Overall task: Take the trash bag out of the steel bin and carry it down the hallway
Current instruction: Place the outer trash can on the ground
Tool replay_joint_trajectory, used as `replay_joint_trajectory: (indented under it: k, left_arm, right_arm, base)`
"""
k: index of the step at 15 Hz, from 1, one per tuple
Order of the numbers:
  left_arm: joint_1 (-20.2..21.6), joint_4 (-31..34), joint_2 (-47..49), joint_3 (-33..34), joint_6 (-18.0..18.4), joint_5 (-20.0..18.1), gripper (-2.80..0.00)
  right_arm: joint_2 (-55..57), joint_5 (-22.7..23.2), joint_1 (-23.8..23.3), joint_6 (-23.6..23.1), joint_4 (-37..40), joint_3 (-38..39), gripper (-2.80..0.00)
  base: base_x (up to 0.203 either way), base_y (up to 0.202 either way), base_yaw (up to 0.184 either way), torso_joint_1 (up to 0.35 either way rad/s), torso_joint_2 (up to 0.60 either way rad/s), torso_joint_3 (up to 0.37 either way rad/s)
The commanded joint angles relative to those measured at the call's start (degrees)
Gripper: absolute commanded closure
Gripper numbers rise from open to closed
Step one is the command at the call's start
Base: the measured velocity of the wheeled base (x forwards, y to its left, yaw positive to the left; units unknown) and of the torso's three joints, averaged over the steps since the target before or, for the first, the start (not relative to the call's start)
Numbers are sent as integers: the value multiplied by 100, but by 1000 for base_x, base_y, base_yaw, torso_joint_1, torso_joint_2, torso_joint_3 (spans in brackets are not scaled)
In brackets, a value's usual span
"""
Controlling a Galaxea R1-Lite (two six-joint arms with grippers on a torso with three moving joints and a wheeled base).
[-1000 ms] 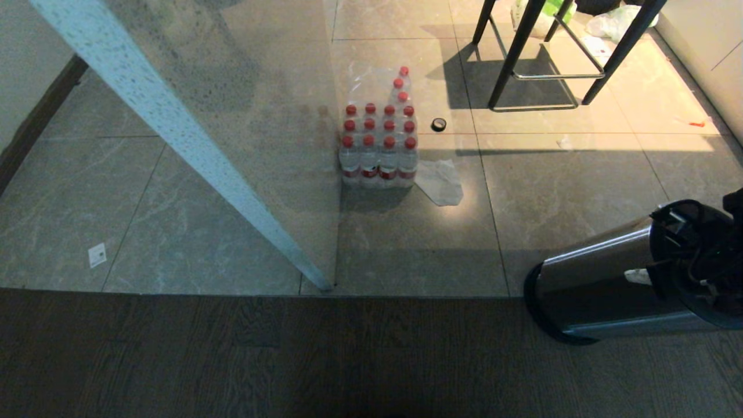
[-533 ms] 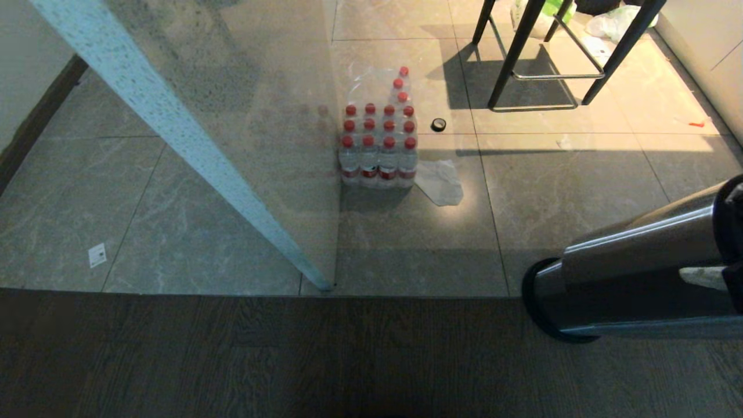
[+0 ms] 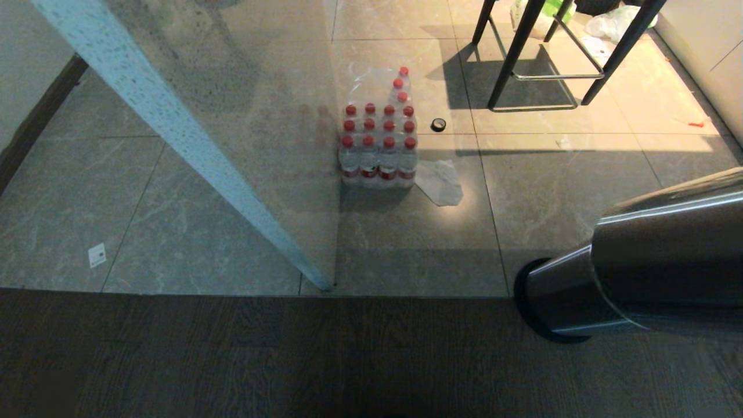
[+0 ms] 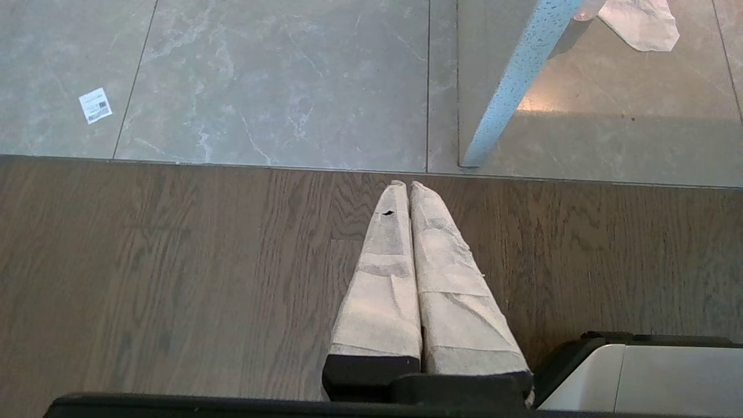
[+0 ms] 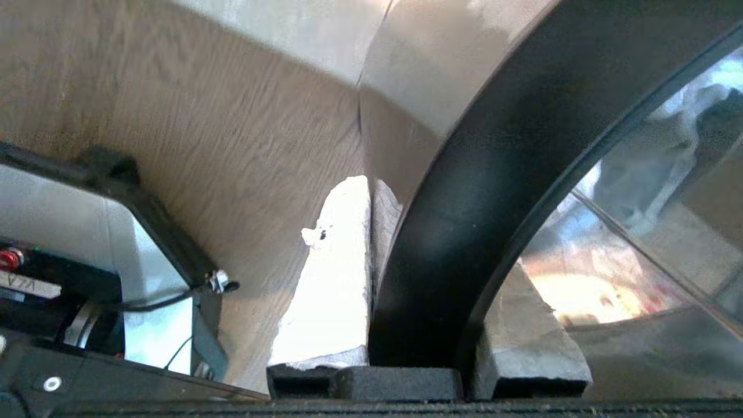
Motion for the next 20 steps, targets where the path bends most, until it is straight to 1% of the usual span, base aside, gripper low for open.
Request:
replay_joint_trajectory:
  k: [1,3,4,7,9,10,12,13,15,20]
  left_arm:
    - [0,0,0,0,-1,2,0]
    - [0,0,0,0,-1,2,0]
    - [0,0,0,0,-1,2,0]
    - [0,0,0,0,-1,2,0]
    - [0,0,0,0,-1,2,0]
    - [0,0,0,0,-1,2,0]
    - [0,0,0,0,-1,2,0]
    - [0,0,0,0,-1,2,0]
    - [0,0,0,0,-1,2,0]
    - [0,0,0,0,-1,2,0]
  right_arm:
    - [-259,69,113,-8,444,-686,0]
    - [-278,244,372,37,1068,-1202,0]
    - [-262,324,541,208,1322,-1325,0]
    - [-108,629,1050,1190,1391,-1354,0]
    - [120,933,1342,1481,1371,-1319,0]
    - [246,1004,1542,1667,1346,-1318,0]
    - [426,1031,1979,2138,1020,-1295,0]
    - [458,1034,2077,2284,848,-1163,0]
    - [500,1036,2134,2341,481,-772,0]
    - [789,1046,2370,2459,-774,271,0]
  base:
    - [0,0,0,0,0,0]
    - [0,0,0,0,0,0]
    - [0,0,0,0,0,0]
    - [0,0,0,0,0,0]
    - [0,0,0,0,0,0]
    - [0,0,0,0,0,0]
    - [0,0,0,0,0,0]
    - [0,0,0,0,0,0]
    - [0,0,0,0,0,0]
    - [0,0,0,0,0,0]
